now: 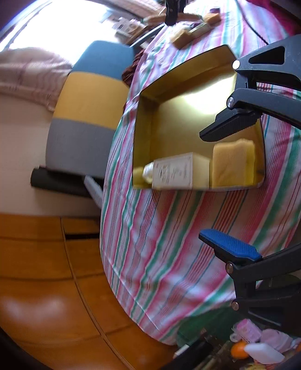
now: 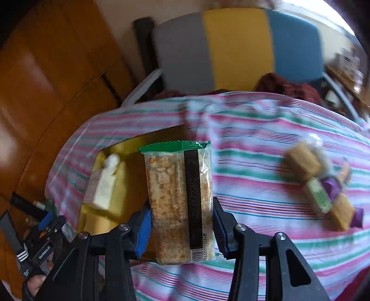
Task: Organize objects
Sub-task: 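Carry the cracker packet into the gold tray and open the right gripper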
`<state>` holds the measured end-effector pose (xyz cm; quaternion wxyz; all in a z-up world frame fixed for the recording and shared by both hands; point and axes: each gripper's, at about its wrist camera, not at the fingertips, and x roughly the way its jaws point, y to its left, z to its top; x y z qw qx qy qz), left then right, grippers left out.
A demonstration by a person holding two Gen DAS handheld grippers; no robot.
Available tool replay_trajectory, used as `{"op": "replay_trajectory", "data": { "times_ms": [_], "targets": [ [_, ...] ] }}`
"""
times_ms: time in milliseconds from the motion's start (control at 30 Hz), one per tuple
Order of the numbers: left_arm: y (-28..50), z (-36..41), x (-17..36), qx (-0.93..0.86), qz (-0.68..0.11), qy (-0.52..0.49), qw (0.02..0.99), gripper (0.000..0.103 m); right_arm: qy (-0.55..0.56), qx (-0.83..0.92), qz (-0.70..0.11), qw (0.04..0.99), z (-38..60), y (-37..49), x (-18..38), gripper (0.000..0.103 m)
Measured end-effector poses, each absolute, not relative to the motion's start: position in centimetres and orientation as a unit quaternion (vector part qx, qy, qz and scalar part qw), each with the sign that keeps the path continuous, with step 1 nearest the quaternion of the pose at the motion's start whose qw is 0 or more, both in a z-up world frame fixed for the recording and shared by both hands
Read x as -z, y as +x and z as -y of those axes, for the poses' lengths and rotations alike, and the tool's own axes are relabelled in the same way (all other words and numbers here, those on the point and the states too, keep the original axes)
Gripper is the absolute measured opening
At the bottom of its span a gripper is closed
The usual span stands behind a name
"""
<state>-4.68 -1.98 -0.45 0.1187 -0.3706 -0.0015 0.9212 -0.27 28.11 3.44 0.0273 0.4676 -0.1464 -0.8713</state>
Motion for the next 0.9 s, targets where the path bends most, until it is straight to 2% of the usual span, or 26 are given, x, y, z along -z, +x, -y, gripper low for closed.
{"op": "replay_trajectory", "data": {
  "times_ms": [200, 400, 900],
  "targets": [
    [-5.0, 4.6, 0.9, -0.921, 0.02, -0.377, 0.098, 0.079, 0.549, 0.825, 0.1, 0.087, -18.9, -5.9, 1.6, 0.047],
    [-5.2, 5.6, 1.8, -0.918, 0.03, -0.386, 0.091, 0.079, 0.602, 0.789, 0.079, 0.094, -14.0, -7.9, 6.0, 0.047],
    [-5.4, 6.3, 3.0, -0.91, 0.044, -0.401, 0.095, 0.079, 0.641, 0.763, 0.058, 0.064, -10.6, -8.3, 8.9, 0.047]
  ]
}}
